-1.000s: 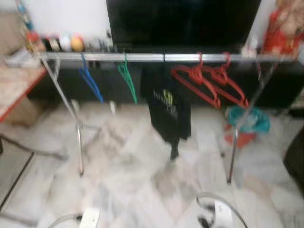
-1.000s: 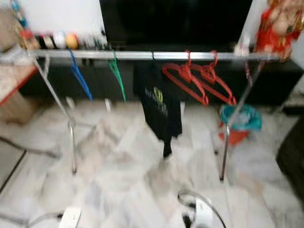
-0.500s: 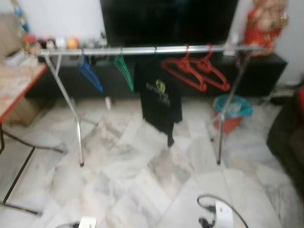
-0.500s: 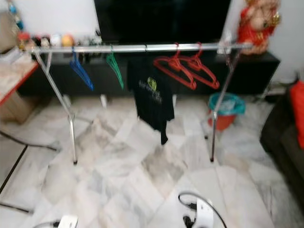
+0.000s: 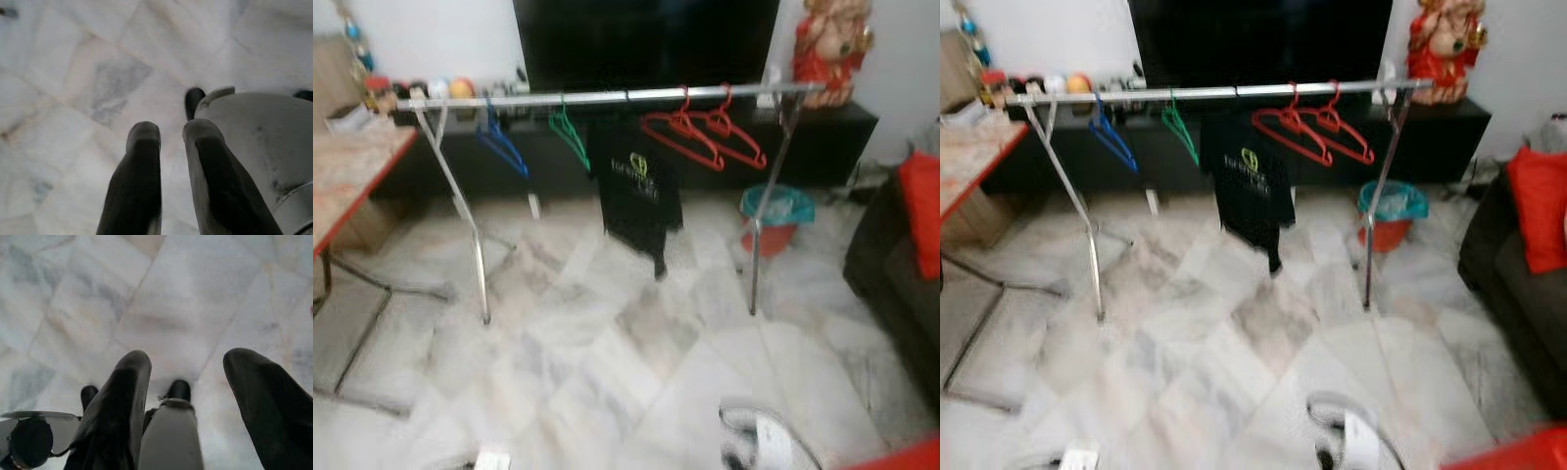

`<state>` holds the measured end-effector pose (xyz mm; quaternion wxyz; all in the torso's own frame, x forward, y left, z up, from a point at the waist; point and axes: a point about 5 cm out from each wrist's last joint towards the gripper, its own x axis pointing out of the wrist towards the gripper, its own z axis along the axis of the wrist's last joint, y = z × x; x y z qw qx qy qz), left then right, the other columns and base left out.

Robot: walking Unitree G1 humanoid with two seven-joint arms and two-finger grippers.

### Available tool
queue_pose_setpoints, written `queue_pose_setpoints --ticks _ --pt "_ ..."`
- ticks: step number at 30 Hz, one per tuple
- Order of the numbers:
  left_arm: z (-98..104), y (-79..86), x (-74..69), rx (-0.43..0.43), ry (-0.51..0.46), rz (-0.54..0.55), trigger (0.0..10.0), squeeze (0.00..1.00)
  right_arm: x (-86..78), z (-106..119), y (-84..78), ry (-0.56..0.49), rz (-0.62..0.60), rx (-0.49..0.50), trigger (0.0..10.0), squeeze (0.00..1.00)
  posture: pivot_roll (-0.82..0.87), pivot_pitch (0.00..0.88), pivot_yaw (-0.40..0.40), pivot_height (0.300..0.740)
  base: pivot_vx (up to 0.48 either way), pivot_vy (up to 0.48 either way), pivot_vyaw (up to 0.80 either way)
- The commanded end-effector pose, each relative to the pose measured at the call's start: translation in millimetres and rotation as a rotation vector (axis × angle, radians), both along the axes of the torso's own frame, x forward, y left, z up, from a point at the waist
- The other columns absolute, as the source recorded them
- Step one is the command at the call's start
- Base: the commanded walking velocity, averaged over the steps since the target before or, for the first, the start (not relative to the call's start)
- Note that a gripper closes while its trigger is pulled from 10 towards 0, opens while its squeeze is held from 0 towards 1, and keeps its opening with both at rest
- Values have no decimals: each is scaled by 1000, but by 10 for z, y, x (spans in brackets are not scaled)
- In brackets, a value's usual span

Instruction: Hang hanger

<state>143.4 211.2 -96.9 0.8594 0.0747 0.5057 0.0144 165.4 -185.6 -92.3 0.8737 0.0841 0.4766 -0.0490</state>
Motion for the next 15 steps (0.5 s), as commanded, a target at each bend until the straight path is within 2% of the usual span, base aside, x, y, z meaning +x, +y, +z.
queue_pose_setpoints --ticks 1,15 --pt "-13 -32 -19 -8 12 -21 10000 0 49 23 -15 -14 -9 -2 10000 0 13 0 -17 740 0 0 -800" --pt "-13 -12 -25 -1 15 -7 10000 0 52 22 -7 -10 3 -4 10000 0 12 0 -12 740 0 0 -796"
